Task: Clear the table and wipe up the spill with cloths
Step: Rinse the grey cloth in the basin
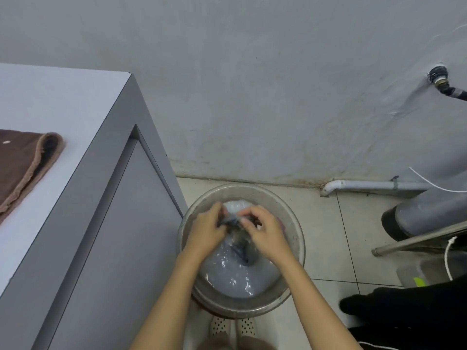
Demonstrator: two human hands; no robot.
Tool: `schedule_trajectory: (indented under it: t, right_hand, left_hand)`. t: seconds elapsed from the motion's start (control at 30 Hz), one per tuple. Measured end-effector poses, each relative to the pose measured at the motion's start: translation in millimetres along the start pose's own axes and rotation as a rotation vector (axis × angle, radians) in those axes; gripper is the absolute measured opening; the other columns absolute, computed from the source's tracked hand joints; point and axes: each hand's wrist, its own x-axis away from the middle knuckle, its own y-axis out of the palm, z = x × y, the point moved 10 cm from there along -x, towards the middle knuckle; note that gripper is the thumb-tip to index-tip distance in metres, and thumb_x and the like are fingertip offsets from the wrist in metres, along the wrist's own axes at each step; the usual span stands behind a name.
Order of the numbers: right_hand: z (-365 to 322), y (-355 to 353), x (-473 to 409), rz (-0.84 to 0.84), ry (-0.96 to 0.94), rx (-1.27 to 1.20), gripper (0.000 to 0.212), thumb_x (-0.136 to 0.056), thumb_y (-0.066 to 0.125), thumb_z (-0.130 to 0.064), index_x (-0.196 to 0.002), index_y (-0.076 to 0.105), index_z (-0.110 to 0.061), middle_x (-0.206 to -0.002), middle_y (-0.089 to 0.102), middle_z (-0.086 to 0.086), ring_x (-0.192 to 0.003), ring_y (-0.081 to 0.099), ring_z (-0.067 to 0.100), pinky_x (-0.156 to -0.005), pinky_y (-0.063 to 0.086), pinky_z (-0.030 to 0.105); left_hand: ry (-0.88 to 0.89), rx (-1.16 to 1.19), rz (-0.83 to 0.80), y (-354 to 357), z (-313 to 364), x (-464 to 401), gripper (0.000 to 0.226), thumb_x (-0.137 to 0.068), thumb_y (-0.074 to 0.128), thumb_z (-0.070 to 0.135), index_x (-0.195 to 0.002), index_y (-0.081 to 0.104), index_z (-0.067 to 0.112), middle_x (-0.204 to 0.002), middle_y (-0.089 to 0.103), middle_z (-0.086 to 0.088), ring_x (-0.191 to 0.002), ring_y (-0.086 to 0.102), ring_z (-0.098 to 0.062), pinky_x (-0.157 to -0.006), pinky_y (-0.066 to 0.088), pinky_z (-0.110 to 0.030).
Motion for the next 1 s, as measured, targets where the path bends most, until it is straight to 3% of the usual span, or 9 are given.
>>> schedule_trajectory:
  t: [0.13, 0.3, 0.37, 0.43, 0.5, 0.6, 0.8, 0.9, 1.0]
  right_hand:
    - [-35, -29, -5, 0.134, -0.128, -0.136, 0.025, -0.092, 0.057, -0.008, -0.095, 0.062, -0.032, -0.1, 0.06, -0.004, -0.096, 0.057, 0.003, -0.084, 0.046, 0.017]
    - [-47, -38, -1, 0.074, -0.198, -0.11, 0.032, -0.091, 0.057, -0.006, -0.095, 0.061, -0.037, -0.095, 0.055, -0.003, -0.09, 0.054, -0.002, -0.08, 0.04, 0.009]
    - [-23, -22, 2, -0.039, -0.096, -0.062, 0.032, -0.089, 0.06, -0.007, -0.092, 0.063, -0.039, -0.093, 0.055, -0.005, -0.087, 0.054, 0.0, -0.081, 0.043, 0.018]
    - [9, 2, 9, -0.191, 0.057, 0.081, 0.025, -0.089, 0.06, -0.01, -0.095, 0.065, -0.033, -0.099, 0.057, 0.0, -0.093, 0.055, 0.011, -0.087, 0.045, 0.028]
    - [41, 28, 24, -0.401, 0.209, 0.274, 0.022, -0.09, 0.057, -0.01, -0.108, 0.064, -0.02, -0.102, 0.055, 0.002, -0.093, 0.052, 0.015, -0.079, 0.044, 0.021]
    - [76, 48, 42, -0.558, 0.364, 0.367, 0.04, -0.086, 0.056, -0.006, -0.126, 0.049, -0.012, -0.11, 0.053, 0.004, -0.094, 0.049, 0.014, -0.075, 0.042, 0.018]
    - [103, 56, 39, -0.328, 0.438, 0.323, 0.057, -0.087, 0.056, -0.049, -0.134, 0.037, -0.022, -0.133, 0.04, 0.009, -0.124, 0.041, 0.025, -0.105, 0.036, 0.036]
    - [101, 50, 36, -0.126, 0.441, 0.494, 0.054, -0.089, 0.047, -0.056, -0.123, 0.043, -0.014, -0.126, 0.043, 0.01, -0.118, 0.041, 0.026, -0.099, 0.034, 0.033]
    - [98, 51, 34, -0.027, 0.424, 0.451, 0.033, -0.092, 0.051, -0.044, -0.107, 0.051, -0.014, -0.114, 0.05, 0.008, -0.108, 0.046, 0.025, -0.094, 0.037, 0.032]
  left_hand:
    - [0.098, 0.298, 0.158, -41, 41, -5, 0.027, -0.084, 0.057, -0.002, -0.093, 0.058, 0.024, -0.086, 0.065, 0.013, -0.079, 0.061, 0.005, -0.072, 0.049, -0.013]
    - [0.138, 0.35, 0.085, -55, 53, 1, 0.037, -0.084, 0.058, -0.003, -0.091, 0.068, 0.031, -0.086, 0.07, 0.015, -0.074, 0.062, 0.002, -0.07, 0.048, -0.015]
    - [0.071, 0.202, -0.029, -38, 41, 5, 0.038, -0.08, 0.056, -0.005, -0.088, 0.072, 0.028, -0.083, 0.069, 0.014, -0.07, 0.058, 0.006, -0.068, 0.046, -0.014]
    - [0.015, -0.034, -0.202, -8, 21, 11, 0.028, -0.078, 0.055, 0.001, -0.085, 0.074, 0.021, -0.082, 0.07, 0.004, -0.075, 0.06, -0.005, -0.073, 0.049, -0.024]
    - [-0.064, -0.208, -0.337, 19, -2, 18, 0.021, -0.082, 0.05, 0.01, -0.082, 0.071, 0.013, -0.084, 0.069, -0.005, -0.077, 0.06, -0.017, -0.074, 0.049, -0.031]
    - [-0.113, -0.399, -0.271, 33, -20, 23, 0.025, -0.094, 0.037, 0.022, -0.097, 0.059, 0.011, -0.099, 0.064, -0.008, -0.087, 0.058, -0.024, -0.073, 0.045, -0.032]
    - [-0.142, -0.41, -0.105, 46, -32, 22, 0.052, -0.093, 0.05, 0.038, -0.136, 0.032, 0.014, -0.133, 0.041, -0.005, -0.12, 0.043, -0.021, -0.086, 0.045, -0.032]
    - [-0.091, -0.54, -0.089, 46, -27, 14, 0.04, -0.096, 0.045, 0.032, -0.132, 0.037, 0.015, -0.13, 0.049, -0.005, -0.116, 0.049, -0.023, -0.084, 0.044, -0.032]
    - [-0.023, -0.482, -0.05, 37, -16, 11, 0.02, -0.096, 0.043, 0.024, -0.113, 0.052, 0.018, -0.11, 0.06, -0.005, -0.101, 0.056, -0.025, -0.074, 0.043, -0.034]
